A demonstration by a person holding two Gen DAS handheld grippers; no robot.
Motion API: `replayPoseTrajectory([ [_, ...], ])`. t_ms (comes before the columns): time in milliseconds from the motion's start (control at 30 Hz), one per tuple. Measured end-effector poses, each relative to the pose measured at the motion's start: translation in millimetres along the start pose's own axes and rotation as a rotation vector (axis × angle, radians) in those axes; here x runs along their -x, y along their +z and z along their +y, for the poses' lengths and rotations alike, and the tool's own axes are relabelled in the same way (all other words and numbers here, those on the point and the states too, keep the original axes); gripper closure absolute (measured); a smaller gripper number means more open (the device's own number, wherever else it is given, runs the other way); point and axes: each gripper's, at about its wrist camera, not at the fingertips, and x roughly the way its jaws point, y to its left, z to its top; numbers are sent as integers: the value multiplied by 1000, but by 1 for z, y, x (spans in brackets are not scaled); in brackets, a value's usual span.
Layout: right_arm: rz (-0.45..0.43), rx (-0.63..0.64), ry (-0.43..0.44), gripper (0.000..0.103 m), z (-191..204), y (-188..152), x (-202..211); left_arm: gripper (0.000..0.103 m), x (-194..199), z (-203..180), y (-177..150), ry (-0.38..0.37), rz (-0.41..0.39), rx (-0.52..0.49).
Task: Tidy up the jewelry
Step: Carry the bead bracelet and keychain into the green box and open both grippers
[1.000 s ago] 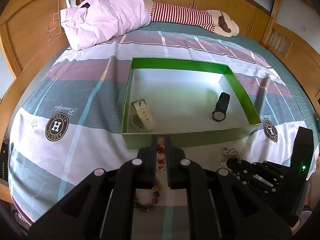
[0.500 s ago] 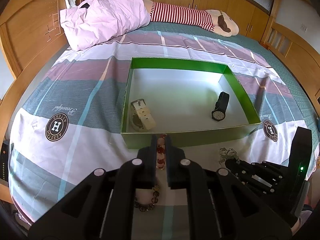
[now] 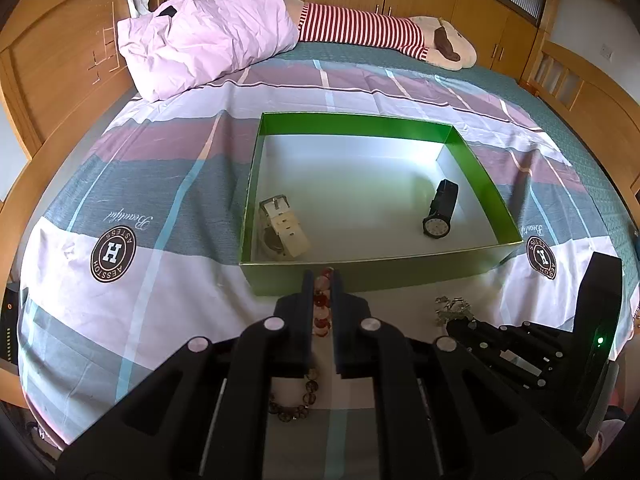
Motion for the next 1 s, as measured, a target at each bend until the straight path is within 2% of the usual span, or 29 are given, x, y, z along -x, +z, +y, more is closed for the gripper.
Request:
replayPoseTrajectory([
  [767,10,10,1,96,2,-3,-3,95,-2,-3,0,-2,5,-9],
  [1000,-17,-3,-3,96,1,1,5,95,-1,-1,2,-12,4,-6],
])
